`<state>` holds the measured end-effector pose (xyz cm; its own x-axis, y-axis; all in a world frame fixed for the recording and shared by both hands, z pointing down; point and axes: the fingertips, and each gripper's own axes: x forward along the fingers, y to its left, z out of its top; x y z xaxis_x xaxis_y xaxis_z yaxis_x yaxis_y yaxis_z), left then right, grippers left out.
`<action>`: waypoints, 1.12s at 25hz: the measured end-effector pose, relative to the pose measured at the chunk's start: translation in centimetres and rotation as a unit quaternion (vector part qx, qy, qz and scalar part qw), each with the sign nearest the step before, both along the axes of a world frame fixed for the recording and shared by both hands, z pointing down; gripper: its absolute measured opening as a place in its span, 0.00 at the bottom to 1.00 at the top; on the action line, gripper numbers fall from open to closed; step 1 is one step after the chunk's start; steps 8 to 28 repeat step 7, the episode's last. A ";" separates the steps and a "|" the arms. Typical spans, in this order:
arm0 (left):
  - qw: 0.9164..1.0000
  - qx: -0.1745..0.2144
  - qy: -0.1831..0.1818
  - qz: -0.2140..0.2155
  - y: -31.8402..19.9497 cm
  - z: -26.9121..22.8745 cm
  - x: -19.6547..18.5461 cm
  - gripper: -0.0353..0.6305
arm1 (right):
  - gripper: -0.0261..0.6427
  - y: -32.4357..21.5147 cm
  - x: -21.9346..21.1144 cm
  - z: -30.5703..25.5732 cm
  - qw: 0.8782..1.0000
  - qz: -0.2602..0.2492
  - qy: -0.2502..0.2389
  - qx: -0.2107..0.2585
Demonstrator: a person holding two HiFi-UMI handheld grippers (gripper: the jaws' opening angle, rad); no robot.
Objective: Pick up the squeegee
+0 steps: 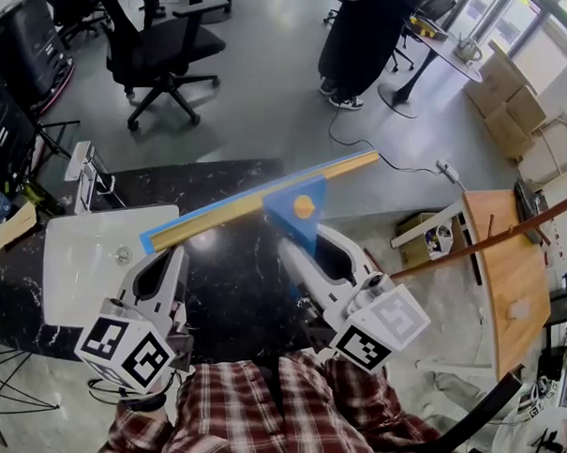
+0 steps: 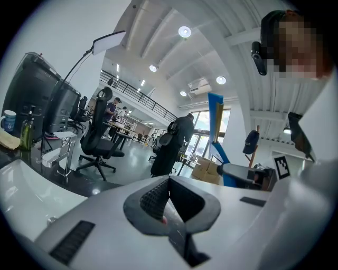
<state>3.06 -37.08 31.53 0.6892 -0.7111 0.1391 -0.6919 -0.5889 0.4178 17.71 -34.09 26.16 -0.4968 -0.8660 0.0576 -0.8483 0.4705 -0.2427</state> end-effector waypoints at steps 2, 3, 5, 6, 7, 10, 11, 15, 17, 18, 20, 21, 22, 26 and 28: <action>1.000 0.000 -0.001 0.001 0.0 -0.1 0.2 0.07 | 0.25 0.0 0.0 0.0 1.000 -0.001 0.001 0.000; 1.000 0.000 -0.001 0.001 0.1 -0.1 0.3 0.07 | 0.25 0.1 0.0 0.0 1.000 -0.002 0.002 0.000; 1.000 0.000 -0.001 0.003 0.2 -0.1 0.4 0.07 | 0.25 0.1 0.1 0.0 1.000 -0.002 0.003 0.001; 1.000 0.000 -0.001 0.003 0.2 -0.2 0.5 0.07 | 0.25 0.1 0.1 -0.1 1.000 -0.002 0.004 0.001; 1.000 0.001 -0.001 0.004 0.3 -0.2 0.6 0.07 | 0.25 0.1 0.1 -0.1 1.000 -0.002 0.004 0.001; 1.000 0.001 -0.001 0.004 0.3 -0.2 0.6 0.07 | 0.25 0.1 0.1 -0.1 1.000 -0.002 0.004 0.001; 1.000 0.001 -0.001 0.004 0.3 -0.2 0.6 0.07 | 0.25 0.1 0.1 -0.1 1.000 -0.002 0.004 0.001; 1.000 0.001 -0.001 0.004 0.3 -0.2 0.6 0.07 | 0.25 0.1 0.1 -0.1 1.000 -0.002 0.004 0.001; 1.000 0.001 -0.001 0.004 0.3 -0.2 0.6 0.07 | 0.25 0.1 0.1 -0.1 1.000 -0.002 0.004 0.001; 1.000 0.001 -0.001 0.004 0.3 -0.2 0.6 0.07 | 0.25 0.1 0.1 -0.1 1.000 -0.002 0.004 0.001; 1.000 0.001 -0.001 0.004 0.3 -0.2 0.6 0.07 | 0.25 0.1 0.1 -0.1 1.000 -0.002 0.004 0.001; 1.000 0.001 -0.001 0.004 0.3 -0.2 0.6 0.07 | 0.25 0.1 0.1 -0.1 1.000 -0.002 0.004 0.001; 1.000 0.001 -0.001 0.004 0.3 -0.2 0.6 0.07 | 0.25 0.1 0.1 -0.1 1.000 -0.002 0.004 0.001; 1.000 0.001 -0.001 0.004 0.3 -0.2 0.6 0.07 | 0.25 0.1 0.1 -0.1 1.000 -0.002 0.004 0.001; 1.000 0.001 -0.001 0.004 0.3 -0.2 0.6 0.07 | 0.25 0.1 0.1 -0.1 1.000 -0.002 0.004 0.001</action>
